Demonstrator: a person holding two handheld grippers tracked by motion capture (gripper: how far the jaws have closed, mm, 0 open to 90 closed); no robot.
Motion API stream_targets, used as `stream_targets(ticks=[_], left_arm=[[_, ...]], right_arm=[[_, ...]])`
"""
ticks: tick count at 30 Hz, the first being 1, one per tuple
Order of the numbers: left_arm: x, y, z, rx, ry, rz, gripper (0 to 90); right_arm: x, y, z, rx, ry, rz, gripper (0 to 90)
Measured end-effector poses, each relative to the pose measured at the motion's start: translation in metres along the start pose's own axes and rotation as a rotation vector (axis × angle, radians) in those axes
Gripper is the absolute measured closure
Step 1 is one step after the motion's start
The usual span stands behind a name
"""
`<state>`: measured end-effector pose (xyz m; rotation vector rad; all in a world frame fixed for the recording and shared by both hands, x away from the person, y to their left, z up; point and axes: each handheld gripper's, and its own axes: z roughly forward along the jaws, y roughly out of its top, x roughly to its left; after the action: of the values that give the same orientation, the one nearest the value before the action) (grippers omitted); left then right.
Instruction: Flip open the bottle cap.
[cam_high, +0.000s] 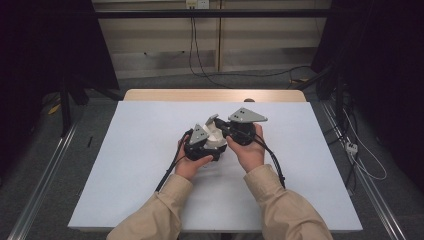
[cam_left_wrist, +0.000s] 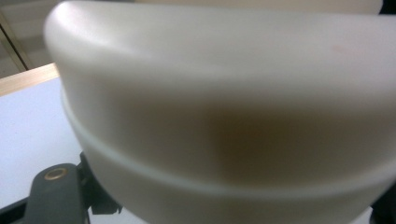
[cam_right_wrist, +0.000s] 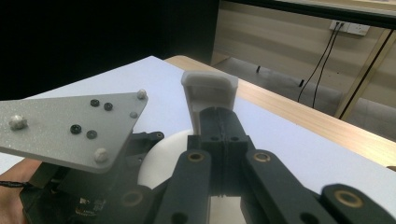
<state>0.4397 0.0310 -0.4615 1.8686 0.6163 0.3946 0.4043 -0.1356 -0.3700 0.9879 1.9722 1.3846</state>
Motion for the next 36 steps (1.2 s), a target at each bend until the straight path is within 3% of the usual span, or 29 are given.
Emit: stream_targets(ticks=[36], left_arm=[[0.001,0.000,-0.001,0.008,0.007,0.020,18.6]], right_arm=[[-0.001,0.005,0.016,0.020,-0.010,-0.020,90.0]])
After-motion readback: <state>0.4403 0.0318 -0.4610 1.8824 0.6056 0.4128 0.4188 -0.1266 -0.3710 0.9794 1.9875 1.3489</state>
